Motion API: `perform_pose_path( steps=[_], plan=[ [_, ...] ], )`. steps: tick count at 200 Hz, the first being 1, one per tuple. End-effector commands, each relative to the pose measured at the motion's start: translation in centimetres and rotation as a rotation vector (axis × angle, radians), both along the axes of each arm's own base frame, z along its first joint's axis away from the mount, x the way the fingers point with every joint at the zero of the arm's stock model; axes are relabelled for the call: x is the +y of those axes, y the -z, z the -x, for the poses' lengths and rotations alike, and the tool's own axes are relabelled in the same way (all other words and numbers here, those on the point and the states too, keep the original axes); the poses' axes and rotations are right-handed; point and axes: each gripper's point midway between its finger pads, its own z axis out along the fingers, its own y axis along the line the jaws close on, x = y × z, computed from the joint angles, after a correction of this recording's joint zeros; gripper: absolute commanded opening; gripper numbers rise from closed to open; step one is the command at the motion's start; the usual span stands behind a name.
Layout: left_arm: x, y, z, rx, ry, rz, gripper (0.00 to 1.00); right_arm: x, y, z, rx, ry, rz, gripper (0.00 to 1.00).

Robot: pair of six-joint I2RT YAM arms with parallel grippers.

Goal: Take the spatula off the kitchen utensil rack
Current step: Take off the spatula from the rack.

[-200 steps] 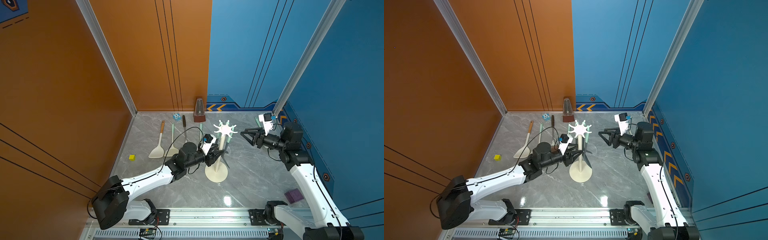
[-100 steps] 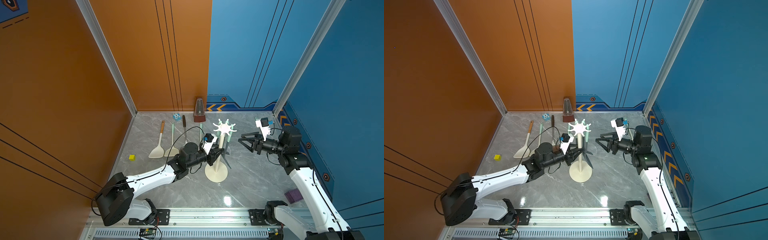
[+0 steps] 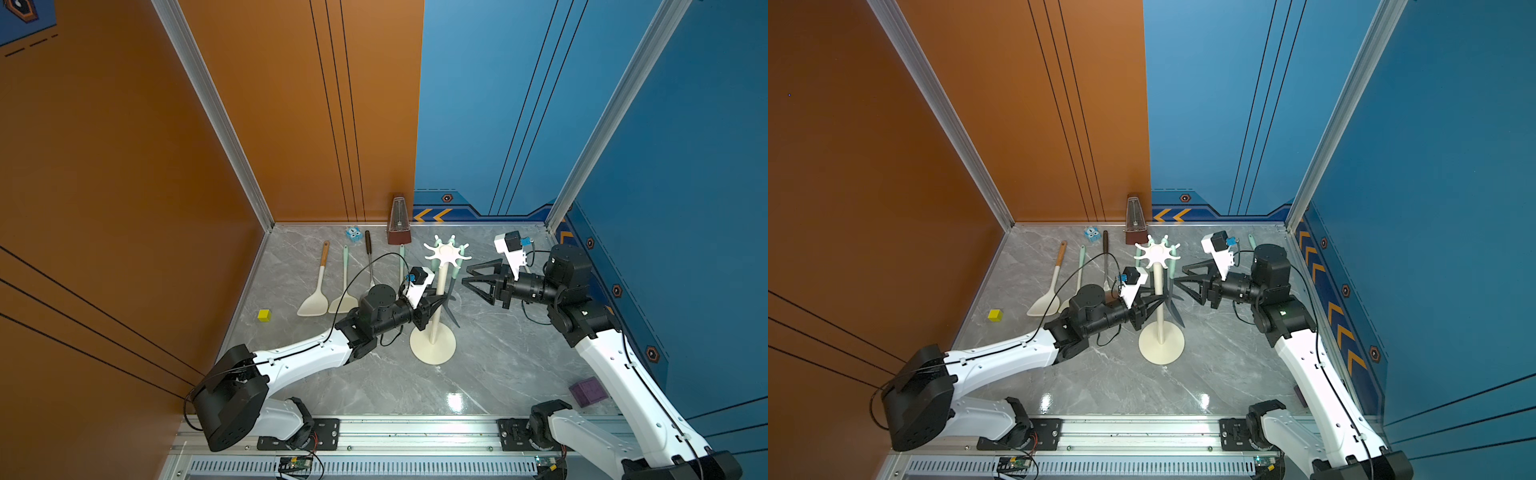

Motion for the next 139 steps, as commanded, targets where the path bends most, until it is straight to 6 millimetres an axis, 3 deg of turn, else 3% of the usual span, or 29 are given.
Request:
perform_pose_path(
  steps=[1,41,139],
  plan=[
    [-0.5,-0.3,0.2,0.031,0.029,0.027,0.25,-0.1,-0.5,-1.2,-0.062,0.045,0.026,0.54],
    [-1.1,0.2,0.6,0.044,0.057,0.018,0.25,-0.1,0.2,-2.2,-0.076,0.055,0.043,0.52],
    [-2.3,2.6,2.3,0.090,0.121,-0.017,0.23,0.4,0.6,-2.1,-0.071,0.020,0.021,0.49]
  ],
)
